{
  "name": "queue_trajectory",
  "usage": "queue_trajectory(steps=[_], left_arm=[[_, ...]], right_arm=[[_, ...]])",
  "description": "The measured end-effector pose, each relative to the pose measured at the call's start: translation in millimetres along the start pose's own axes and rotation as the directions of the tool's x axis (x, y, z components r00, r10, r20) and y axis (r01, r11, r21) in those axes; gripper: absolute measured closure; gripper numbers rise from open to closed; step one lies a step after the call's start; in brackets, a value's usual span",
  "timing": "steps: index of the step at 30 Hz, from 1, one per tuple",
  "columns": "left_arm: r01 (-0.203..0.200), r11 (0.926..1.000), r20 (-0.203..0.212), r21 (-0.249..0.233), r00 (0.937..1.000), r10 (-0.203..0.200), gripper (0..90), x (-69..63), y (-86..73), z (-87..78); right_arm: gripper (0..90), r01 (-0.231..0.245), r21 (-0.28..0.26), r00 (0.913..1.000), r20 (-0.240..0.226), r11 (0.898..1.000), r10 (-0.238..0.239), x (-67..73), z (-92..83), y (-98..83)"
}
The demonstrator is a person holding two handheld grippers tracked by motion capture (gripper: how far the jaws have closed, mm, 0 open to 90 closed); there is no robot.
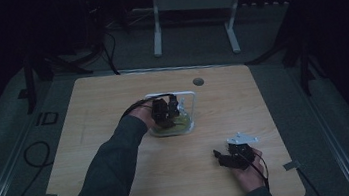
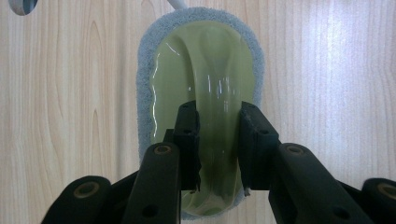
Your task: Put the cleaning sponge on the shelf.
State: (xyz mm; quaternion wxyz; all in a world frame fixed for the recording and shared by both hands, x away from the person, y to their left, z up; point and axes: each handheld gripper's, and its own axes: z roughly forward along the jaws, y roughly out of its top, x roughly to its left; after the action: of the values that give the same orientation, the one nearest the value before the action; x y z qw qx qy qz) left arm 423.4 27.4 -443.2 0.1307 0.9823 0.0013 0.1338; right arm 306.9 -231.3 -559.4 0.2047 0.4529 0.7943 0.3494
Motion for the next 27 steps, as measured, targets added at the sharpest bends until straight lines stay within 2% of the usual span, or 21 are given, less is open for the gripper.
queue_trajectory(steps=[3,14,23,27], left_arm=[[0.003,1.0,-0.002,-0.002,1.0,-0.003,71.7,0.2,0.1,1.1],[-0.019,0.9991,-0.011,0.038,0.9997,0.02,71.7,0.6,0.4,7.4],[-0.024,0.9986,-0.02,0.047,0.9995,0.025,71.6,0.5,2.8,13.8],[-0.04,0.9971,-0.038,0.065,0.9983,0.043,71.5,-0.4,6.3,17.4]], right_arm=[[30.1,0.0,0.0,1.0,0.0,1.0,0.0,0.0,0.0,0.0],[30.1,-0.001,0.0,1.0,0.0,1.0,0.001,0.1,0.0,0.0],[30.1,-0.001,0.001,1.0,-0.001,1.0,0.001,0.1,-0.1,0.0],[30.1,-0.001,0.001,1.0,-0.001,1.0,0.001,0.2,-0.1,0.0]])
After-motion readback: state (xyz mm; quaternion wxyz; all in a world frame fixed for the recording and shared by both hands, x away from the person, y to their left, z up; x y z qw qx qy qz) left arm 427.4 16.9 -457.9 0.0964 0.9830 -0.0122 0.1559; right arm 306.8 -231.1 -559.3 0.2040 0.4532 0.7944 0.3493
